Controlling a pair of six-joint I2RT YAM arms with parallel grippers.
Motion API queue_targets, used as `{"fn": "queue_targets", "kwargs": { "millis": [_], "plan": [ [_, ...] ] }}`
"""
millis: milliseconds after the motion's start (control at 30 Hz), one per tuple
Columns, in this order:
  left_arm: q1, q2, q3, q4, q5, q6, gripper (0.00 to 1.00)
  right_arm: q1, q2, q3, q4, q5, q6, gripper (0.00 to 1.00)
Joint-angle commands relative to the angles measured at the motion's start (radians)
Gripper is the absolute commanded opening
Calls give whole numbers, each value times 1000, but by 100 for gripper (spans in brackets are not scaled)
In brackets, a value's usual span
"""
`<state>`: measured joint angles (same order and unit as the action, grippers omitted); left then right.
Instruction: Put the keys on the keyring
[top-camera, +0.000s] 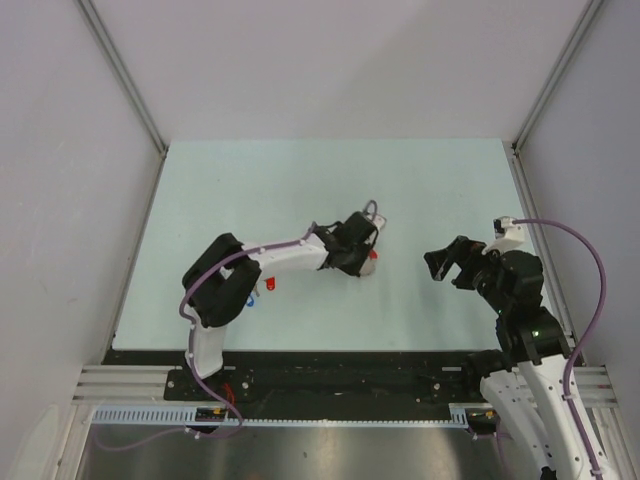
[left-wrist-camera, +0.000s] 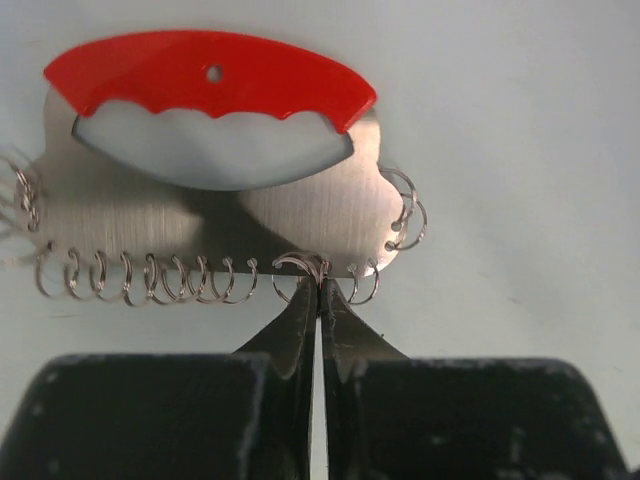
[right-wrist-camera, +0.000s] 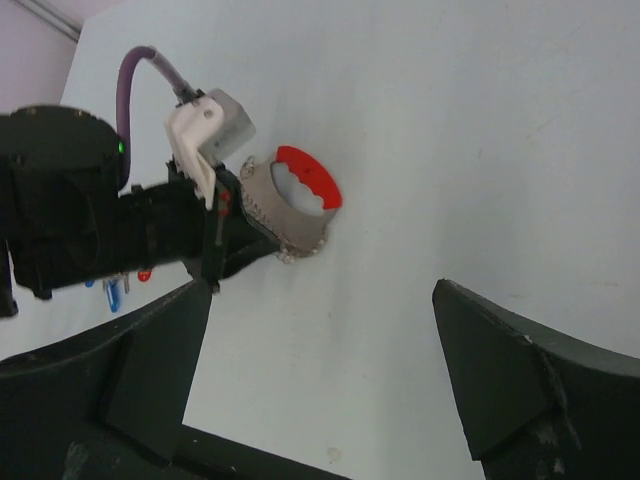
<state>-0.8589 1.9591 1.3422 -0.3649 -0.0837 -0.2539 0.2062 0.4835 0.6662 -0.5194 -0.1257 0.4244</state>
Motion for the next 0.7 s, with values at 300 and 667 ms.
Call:
{"fn": "queue_targets", "kwargs": {
  "millis": [300, 667],
  "plan": [
    [-196, -144, -141, 119, -141, 113, 6, -1, 194, 46, 10, 77, 77, 100],
    [-160, -144, -60, 95, -212, 76, 8, -2, 256, -40, 182, -20, 65, 100]
  ]
}}
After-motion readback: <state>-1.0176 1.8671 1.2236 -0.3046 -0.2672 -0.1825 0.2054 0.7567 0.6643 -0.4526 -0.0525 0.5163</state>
